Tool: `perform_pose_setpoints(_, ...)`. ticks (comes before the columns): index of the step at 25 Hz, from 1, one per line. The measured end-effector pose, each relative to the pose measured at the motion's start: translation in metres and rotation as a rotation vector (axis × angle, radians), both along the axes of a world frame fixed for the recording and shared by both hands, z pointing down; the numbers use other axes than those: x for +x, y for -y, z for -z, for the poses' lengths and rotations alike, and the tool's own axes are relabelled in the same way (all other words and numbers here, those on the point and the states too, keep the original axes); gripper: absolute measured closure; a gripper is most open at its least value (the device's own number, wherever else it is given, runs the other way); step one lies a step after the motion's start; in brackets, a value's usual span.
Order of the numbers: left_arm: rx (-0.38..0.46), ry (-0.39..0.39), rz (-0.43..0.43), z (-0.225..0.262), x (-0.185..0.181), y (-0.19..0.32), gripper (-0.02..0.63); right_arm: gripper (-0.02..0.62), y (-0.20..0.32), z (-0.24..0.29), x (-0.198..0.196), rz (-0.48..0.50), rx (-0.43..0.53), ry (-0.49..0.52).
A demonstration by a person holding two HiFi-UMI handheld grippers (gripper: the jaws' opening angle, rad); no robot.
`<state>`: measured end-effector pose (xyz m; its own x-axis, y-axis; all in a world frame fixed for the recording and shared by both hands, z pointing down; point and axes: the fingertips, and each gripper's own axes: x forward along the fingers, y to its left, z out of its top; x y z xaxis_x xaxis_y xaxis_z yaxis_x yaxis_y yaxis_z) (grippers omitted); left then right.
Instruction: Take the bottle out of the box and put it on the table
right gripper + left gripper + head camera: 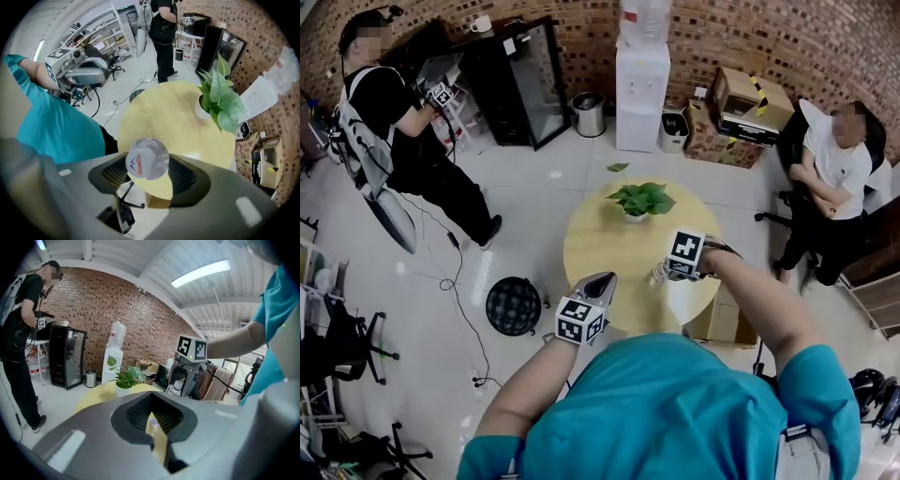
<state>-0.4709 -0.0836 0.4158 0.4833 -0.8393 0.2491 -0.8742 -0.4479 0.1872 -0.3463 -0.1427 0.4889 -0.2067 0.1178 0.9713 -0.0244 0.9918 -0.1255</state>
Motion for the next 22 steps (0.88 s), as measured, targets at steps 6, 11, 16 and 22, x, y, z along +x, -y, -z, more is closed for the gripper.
perform_pose_setpoints(6,-0.009,-0.005,0.001,-0.015,-0.015,0.001,0.606,0.325,0.009,-0.01,-0.016,-0.014,-0.028,0.012)
perform_pose_setpoints(11,-0.005,-0.014,-0.013,-0.007,-0.018,-0.004,0.606,0.321,0.007,-0.007,-0.013,-0.029,-0.019,0.008)
perform_pose_setpoints(16,0.0,-0.018,-0.024,-0.006,-0.018,-0.003,0.606,0.282,0.014,-0.013,-0.007,-0.045,0.02,0.012)
perform_pose_setpoints(22,-0.008,-0.018,-0.041,-0.001,-0.012,-0.003,0.606,0.242,0.011,-0.005,-0.008,-0.06,0.027,0.064)
